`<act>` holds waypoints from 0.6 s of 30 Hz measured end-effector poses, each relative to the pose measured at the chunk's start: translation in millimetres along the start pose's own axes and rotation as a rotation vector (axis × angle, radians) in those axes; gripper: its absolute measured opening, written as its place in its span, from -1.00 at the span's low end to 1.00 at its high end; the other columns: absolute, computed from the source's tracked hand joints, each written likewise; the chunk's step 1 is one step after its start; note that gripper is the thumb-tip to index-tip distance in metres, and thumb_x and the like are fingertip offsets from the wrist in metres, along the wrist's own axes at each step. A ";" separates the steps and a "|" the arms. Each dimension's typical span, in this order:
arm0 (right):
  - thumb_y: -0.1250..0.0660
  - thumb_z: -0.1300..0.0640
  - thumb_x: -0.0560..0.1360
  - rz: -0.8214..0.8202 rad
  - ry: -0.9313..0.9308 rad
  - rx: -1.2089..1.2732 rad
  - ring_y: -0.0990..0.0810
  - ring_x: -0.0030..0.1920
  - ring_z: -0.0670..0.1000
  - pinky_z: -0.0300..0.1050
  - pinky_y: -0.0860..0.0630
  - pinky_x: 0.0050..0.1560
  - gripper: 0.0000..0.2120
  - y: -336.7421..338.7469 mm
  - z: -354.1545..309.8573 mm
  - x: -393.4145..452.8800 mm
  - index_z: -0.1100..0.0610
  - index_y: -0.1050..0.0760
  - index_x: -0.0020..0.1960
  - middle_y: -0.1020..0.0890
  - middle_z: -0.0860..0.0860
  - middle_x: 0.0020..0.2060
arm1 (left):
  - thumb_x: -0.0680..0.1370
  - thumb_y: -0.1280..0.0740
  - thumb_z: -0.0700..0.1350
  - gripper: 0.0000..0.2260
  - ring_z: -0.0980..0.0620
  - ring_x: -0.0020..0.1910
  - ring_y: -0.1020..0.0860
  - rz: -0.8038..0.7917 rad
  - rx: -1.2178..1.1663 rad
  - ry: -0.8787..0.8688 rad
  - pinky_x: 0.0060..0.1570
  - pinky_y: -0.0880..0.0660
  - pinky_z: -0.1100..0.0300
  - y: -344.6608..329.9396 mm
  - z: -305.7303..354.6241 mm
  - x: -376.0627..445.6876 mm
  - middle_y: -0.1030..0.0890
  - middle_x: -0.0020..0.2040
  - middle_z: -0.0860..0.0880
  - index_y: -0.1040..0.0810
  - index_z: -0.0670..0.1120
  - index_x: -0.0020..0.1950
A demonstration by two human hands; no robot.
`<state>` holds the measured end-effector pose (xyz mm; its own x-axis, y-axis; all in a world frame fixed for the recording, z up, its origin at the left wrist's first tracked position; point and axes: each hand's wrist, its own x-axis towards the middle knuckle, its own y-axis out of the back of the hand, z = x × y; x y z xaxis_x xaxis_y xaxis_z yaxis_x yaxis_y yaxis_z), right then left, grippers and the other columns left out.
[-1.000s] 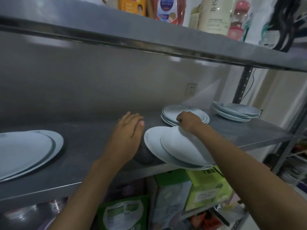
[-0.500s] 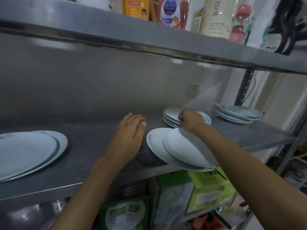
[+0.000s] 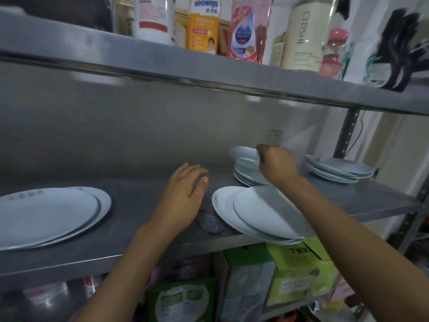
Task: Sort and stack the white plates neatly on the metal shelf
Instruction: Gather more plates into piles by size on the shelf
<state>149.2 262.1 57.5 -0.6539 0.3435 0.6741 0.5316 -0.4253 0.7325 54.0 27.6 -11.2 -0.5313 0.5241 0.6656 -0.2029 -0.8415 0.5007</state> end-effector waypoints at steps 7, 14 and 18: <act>-0.21 0.25 0.45 0.197 0.212 0.138 -0.54 -0.26 0.22 -0.11 -0.25 -0.38 -0.94 34.7 -61.2 -15.8 0.13 -0.43 -0.16 -0.60 0.11 -0.27 | 0.60 -0.23 -0.15 -0.68 0.02 0.39 -0.36 0.140 0.018 -0.022 0.40 -0.23 0.18 24.1 7.7 -10.0 -0.45 0.38 -0.04 -0.46 -0.07 0.36; -0.34 0.34 0.30 0.363 0.397 0.286 -0.61 -0.29 0.19 -0.10 -0.43 -0.41 -0.74 53.5 -121.4 -41.8 0.15 -0.60 -0.05 -0.65 0.12 -0.30 | 0.61 -0.25 -0.15 -0.50 0.05 0.51 -0.12 0.302 0.087 0.010 0.41 -0.08 0.27 59.4 7.8 -25.0 -0.13 0.56 -0.02 -0.20 0.05 0.52; -0.31 0.38 0.24 0.465 0.537 0.394 -0.64 -0.27 0.16 -0.11 -0.52 -0.30 -0.68 51.3 -146.9 -50.1 0.20 -0.63 -0.04 -0.69 0.10 -0.23 | 0.58 -0.30 -0.16 -0.59 -0.06 0.51 -0.15 0.310 0.130 0.058 0.44 -0.19 0.02 78.3 -0.1 -31.1 -0.17 0.54 -0.05 -0.38 0.02 0.43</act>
<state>130.2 100.0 47.3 -0.4357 -0.2865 0.8533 0.8974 -0.0654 0.4363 54.5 -54.6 7.2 -0.5983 0.2340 0.7664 0.0805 -0.9340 0.3481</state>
